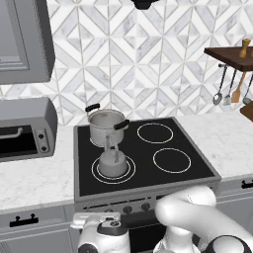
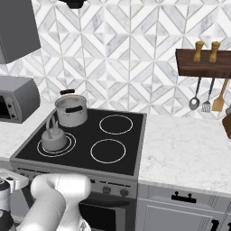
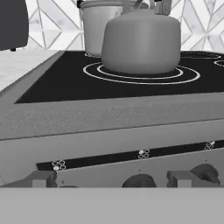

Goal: Pick the kettle from the counter and place it on a stove burner. Then turn the burner on.

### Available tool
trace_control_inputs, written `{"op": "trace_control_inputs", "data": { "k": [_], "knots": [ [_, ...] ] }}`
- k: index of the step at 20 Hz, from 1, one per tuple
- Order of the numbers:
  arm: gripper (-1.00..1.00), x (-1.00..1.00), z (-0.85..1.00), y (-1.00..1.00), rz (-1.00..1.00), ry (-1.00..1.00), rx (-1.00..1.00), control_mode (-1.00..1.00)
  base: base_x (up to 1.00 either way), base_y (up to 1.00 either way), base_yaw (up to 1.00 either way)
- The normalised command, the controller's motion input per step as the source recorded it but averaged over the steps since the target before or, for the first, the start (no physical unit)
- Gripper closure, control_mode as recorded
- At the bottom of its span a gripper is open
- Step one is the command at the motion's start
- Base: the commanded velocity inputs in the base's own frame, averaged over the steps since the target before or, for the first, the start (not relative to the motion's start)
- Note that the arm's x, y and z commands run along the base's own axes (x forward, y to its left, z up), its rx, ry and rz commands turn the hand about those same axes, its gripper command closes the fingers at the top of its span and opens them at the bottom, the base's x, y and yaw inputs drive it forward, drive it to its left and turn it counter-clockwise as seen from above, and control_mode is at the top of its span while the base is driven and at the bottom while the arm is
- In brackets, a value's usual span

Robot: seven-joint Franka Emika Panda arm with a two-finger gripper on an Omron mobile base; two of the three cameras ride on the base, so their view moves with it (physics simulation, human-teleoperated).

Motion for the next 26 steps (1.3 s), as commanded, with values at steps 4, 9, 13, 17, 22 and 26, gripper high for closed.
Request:
{"op": "trace_control_inputs", "data": {
  "k": [4,9,13,17,22,26],
  "knots": [
    [-1.00,0.30,-0.45,0.13,0.00,0.00,-0.01,-1.00,0.00,0.00,0.00],
    [-1.00,0.25,-0.16,0.24,0.07,0.00,-0.03,-1.00,0.00,0.00,0.00],
    [-1.00,0.18,-0.01,0.24,0.13,0.03,-0.02,-1.00,0.00,0.00,0.00],
    [-1.00,0.08,-0.14,0.15,0.08,0.02,-0.01,-1.00,0.00,0.00,0.00],
    [-1.00,0.00,-0.40,0.00,0.01,-0.02,-0.03,-1.00,0.00,0.00,0.00],
    [-1.00,0.00,-0.41,0.00,0.00,-0.10,-0.01,-1.00,0.00,0.00,0.00]
  ]
}}
